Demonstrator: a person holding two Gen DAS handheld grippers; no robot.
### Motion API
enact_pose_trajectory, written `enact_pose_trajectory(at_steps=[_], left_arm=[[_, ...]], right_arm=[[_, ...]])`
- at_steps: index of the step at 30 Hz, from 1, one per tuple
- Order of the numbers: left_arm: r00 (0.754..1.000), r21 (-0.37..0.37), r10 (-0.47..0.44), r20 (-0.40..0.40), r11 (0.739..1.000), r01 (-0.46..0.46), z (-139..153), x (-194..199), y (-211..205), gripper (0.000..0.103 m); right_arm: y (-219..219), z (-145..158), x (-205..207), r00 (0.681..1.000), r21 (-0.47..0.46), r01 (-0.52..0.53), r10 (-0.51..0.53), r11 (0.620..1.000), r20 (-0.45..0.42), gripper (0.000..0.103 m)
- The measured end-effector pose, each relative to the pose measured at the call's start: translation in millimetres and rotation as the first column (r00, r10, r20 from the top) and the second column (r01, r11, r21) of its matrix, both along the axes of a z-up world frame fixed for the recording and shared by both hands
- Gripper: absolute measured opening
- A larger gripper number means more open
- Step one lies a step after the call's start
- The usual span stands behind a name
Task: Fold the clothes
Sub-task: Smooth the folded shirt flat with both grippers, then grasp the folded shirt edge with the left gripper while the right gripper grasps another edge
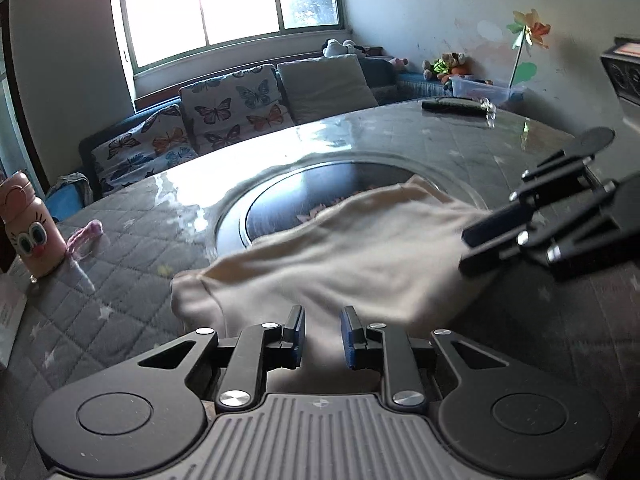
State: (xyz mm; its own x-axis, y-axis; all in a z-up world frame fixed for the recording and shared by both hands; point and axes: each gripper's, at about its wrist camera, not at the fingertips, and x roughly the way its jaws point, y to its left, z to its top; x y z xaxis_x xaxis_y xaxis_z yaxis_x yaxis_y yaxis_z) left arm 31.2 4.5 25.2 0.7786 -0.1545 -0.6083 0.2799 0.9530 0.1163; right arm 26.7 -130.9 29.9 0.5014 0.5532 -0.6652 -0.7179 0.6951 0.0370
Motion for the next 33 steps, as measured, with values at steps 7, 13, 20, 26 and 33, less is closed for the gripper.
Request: enact_pose_trajectory(at_steps=[7,13,20,26,33], left_arm=[[1.0,-0.017,0.025,-0.007,1.0,-0.025,-5.6,-19.0,4.6,0.023],[0.998,-0.047,0.059,0.001,0.997,-0.058,0.3,-24.6,12.1,0.023],[0.996,-0.097,0.08,-0.04,0.992,-0.083,-7.5,-25.3,25.7,0.024],[0.996,-0.115,0.081,-0.025,0.99,-0.083,4.8,-19.5,30.9,0.024],[0.988,-0.13,0.139,-0.061,0.981,-0.146,-3.5,8.8,47.8,0.024]], right_arm=[[-24.9,-14.2,-2.0,0.997,-0.015,0.059,-0.06,0.998,-0.047,0.025],[-29.2,3.2,3.5,0.996,0.034,0.078,-0.077,0.996,-0.042,0.025],[-24.5,-11.6,29.7,0.989,0.057,0.123,-0.117,0.991,-0.095,0.025],[-23.9,-3.6,33.6,0.991,0.052,0.111,-0.107,0.992,-0.083,0.026],[-17.7,-7.1,50.0,0.988,0.057,0.13,-0.124,0.99,-0.091,0.026]])
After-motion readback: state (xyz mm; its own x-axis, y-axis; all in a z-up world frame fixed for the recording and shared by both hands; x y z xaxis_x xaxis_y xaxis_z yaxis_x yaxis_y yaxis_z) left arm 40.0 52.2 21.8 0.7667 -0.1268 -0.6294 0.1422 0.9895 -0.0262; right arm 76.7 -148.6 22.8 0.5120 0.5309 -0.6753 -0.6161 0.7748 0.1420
